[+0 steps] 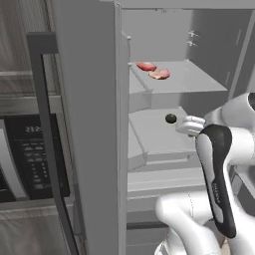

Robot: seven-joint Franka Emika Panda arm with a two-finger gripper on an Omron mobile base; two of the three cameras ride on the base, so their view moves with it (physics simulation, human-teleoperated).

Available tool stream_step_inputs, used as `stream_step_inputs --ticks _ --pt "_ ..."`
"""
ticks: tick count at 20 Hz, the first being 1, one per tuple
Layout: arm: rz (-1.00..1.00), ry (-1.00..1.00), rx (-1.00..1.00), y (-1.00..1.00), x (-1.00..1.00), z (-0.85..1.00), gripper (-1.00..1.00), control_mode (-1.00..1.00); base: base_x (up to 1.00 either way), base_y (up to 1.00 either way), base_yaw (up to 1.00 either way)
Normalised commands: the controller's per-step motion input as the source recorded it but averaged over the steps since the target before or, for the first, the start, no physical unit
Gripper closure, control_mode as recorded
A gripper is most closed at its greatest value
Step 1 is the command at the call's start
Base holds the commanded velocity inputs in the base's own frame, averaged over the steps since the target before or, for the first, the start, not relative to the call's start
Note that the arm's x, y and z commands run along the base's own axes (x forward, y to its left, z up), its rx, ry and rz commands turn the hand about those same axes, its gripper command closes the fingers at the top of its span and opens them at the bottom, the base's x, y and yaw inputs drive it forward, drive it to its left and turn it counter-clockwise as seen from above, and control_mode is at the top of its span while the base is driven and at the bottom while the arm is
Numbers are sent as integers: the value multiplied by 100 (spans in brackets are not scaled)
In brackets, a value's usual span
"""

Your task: Transport the steak and broccoli to the fridge. Place the steak on the rack containing meat and place the broccoli on the rack containing the vegetable, ensuring meats and vegetables are on different racks.

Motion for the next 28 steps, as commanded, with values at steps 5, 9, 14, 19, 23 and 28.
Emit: stream_step_inputs --ticks 5,9,14,19,23,28 --pt "0 -4 -19 2 51 -50 100 -100 0 0 0" --pt "0 -1 -13 0 68 -53 100 -100 0 0 0" --pt "0 4 -1 0 74 -48 100 -100 0 0 0" --pt "0 8 0 0 85 -48 100 -100 0 0 0" --pt "0 0 -6 0 85 -54 100 -100 0 0 0" --pt "0 0 -4 0 75 -39 100 -100 0 0 0"
